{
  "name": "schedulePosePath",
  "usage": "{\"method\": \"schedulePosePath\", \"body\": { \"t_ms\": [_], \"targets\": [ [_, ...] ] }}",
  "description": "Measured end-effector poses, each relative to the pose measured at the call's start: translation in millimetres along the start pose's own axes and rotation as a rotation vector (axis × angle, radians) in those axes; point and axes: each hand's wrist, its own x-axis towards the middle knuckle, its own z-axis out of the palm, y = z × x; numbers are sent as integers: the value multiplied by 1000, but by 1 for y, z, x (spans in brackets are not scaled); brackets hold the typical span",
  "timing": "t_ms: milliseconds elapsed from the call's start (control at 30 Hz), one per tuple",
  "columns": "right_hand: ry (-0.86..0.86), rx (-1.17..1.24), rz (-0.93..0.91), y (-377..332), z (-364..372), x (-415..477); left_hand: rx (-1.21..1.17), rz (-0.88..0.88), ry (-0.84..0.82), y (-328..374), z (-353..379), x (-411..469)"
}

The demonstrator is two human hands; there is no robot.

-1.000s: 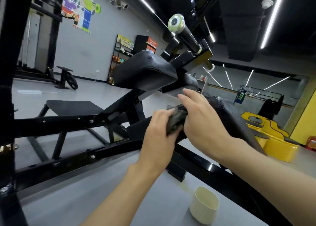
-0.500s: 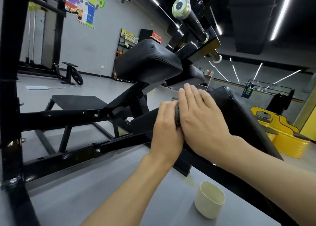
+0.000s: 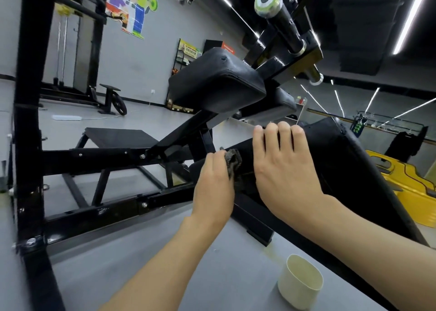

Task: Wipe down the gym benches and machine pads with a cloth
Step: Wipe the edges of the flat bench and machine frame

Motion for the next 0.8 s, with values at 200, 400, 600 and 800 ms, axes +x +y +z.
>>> {"method": "schedulePosePath", "body": {
  "t_ms": [200,400,600,800],
  "targets": [
    [3,65,54,-5,2,1,-13,-286,-23,-48,5,4],
    [-29,80,37,-5,2,1,-90,-739,34,-64,7,17],
    [-96,172,20,-1,-4,1,-200,-920,-57,-37,-2,30],
    [-287,371,-147,23,-40,-6,-334,-525,-189,67,-35,18]
  ]
}}
